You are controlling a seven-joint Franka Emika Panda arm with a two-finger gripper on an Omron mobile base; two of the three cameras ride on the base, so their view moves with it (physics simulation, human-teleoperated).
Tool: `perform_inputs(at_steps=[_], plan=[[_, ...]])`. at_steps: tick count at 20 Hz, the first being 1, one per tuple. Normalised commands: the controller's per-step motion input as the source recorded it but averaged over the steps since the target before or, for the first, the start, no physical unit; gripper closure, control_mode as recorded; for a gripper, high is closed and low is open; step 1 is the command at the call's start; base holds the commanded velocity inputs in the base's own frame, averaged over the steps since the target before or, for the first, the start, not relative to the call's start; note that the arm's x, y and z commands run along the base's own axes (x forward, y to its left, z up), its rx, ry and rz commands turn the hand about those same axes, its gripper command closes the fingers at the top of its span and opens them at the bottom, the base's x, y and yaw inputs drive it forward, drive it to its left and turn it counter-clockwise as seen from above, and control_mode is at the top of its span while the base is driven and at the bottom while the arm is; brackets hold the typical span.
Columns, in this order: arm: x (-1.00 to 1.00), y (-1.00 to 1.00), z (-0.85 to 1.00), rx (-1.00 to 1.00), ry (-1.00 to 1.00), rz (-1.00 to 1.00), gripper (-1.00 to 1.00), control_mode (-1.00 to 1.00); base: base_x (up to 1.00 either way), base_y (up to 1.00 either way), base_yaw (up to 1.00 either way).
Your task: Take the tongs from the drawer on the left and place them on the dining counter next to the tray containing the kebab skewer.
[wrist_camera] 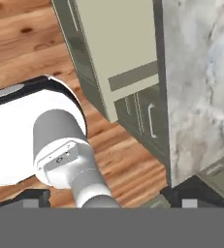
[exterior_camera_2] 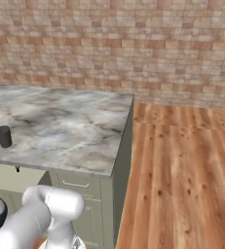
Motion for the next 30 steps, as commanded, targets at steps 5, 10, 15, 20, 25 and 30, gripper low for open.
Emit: perform_inputs(at_steps=[5,10,15,20,25,30], plan=[[0.20,-0.05,-0.27,-0.09,0.69,0.06,-1.00,-1.00,0.00,0.00,0.00],[-0.23,-0.20,-0.71,-0.10,0.45,0.21,-1.00,-1.00,0.00,0.00,0.00],[-0.02,-0.18,-0.28,0.03,0.14,0.25,-1.00,-1.00,0.00,0.00,0.00],[-0.11,-0.75,-0.14,0.52,0.03,0.00,-1.00,-1.00,0.00,0.00,0.00],[-0.30,-1.00,-0.01,0.86,0.07,0.00,-1.00,-1.00,0.00,0.00,0.00],[-0.05,-0.40,0.00,0.32,-0.02,0.00,-1.00,-1.00,0.00,0.00,0.00]])
